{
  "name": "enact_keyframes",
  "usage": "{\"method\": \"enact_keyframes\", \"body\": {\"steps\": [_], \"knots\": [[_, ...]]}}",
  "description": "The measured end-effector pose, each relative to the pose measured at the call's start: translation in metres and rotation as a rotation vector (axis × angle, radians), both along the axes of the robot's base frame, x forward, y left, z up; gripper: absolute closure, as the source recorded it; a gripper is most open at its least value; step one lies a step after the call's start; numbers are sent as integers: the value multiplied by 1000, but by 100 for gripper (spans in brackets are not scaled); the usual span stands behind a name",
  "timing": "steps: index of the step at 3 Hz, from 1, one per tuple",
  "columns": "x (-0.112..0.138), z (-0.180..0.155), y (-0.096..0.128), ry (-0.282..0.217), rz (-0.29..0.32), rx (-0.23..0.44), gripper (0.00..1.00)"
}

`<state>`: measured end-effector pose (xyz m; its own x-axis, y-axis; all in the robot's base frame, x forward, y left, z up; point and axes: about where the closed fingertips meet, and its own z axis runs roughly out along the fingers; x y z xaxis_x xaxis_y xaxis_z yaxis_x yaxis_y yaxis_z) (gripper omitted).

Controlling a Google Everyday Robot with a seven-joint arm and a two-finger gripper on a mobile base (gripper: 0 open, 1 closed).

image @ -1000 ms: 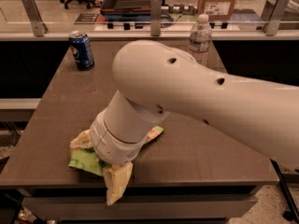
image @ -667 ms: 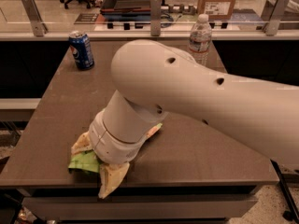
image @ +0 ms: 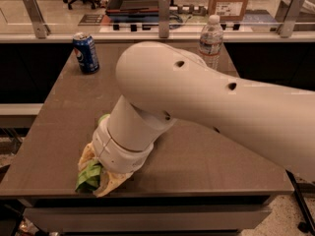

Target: Move green rice chip bag near pepsi can

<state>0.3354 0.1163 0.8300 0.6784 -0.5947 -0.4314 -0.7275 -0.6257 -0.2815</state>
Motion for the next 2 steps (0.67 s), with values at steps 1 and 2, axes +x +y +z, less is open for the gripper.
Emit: {"method": "enact_keyframes", "body": {"steps": [1, 2], "knots": [[0, 0, 0, 0, 0, 0, 100], [1, 4, -2, -15, -6, -16, 100]]}}
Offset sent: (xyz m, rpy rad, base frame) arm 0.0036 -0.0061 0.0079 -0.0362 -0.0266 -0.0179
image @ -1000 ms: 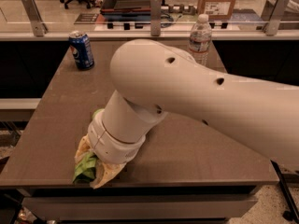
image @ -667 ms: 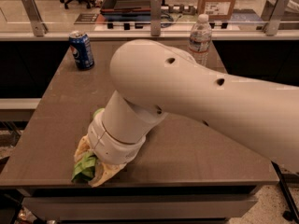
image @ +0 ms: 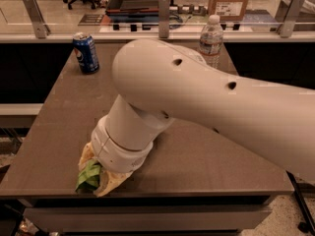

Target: Move green rice chip bag near pepsi can

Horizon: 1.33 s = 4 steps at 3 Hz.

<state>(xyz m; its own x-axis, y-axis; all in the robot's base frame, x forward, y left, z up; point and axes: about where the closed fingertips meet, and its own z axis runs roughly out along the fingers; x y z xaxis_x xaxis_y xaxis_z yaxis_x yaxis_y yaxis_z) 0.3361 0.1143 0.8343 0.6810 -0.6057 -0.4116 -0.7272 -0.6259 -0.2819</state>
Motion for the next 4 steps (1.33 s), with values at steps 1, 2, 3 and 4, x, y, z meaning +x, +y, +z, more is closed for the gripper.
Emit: {"method": "enact_keyframes", "body": {"steps": [1, 2, 3, 4], "knots": [[18, 19, -8, -58, 0, -64, 100], [49, 39, -14, -162, 17, -168, 100], [89, 55, -20, -262, 61, -231, 100], [140, 63, -24, -317, 106, -183, 100]]}}
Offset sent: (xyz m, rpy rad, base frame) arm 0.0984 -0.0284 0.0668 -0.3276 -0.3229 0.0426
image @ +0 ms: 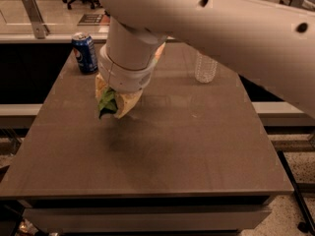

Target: Move green rice chip bag near pepsi can

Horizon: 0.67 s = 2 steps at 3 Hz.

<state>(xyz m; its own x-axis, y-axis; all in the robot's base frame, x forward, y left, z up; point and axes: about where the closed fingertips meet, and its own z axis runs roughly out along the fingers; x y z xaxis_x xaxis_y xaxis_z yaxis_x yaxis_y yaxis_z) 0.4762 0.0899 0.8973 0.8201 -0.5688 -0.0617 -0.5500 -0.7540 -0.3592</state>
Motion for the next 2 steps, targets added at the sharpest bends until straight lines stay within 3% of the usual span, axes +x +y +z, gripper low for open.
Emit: {"method": "enact_keyframes", "body": {"steps": [2], "knots": [[85, -19, 7, 23, 133, 169, 100]]}}
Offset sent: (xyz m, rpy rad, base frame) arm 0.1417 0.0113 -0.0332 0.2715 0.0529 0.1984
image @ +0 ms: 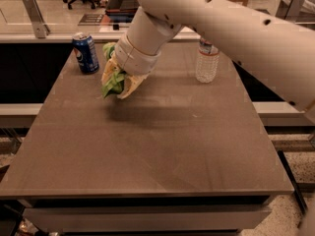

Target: Move green rice chip bag near pepsi can

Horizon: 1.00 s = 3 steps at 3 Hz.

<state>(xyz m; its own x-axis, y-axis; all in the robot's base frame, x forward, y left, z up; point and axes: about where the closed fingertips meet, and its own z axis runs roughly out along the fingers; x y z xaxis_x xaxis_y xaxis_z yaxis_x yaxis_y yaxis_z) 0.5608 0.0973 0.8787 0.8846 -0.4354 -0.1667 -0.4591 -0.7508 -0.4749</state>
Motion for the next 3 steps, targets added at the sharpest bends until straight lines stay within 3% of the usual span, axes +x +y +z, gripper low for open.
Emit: {"method": "enact_keyframes", "body": {"steps": [2, 3], "knots": [[63, -34, 19, 88, 50, 31, 100], [65, -36, 21, 90, 50, 35, 83]]}}
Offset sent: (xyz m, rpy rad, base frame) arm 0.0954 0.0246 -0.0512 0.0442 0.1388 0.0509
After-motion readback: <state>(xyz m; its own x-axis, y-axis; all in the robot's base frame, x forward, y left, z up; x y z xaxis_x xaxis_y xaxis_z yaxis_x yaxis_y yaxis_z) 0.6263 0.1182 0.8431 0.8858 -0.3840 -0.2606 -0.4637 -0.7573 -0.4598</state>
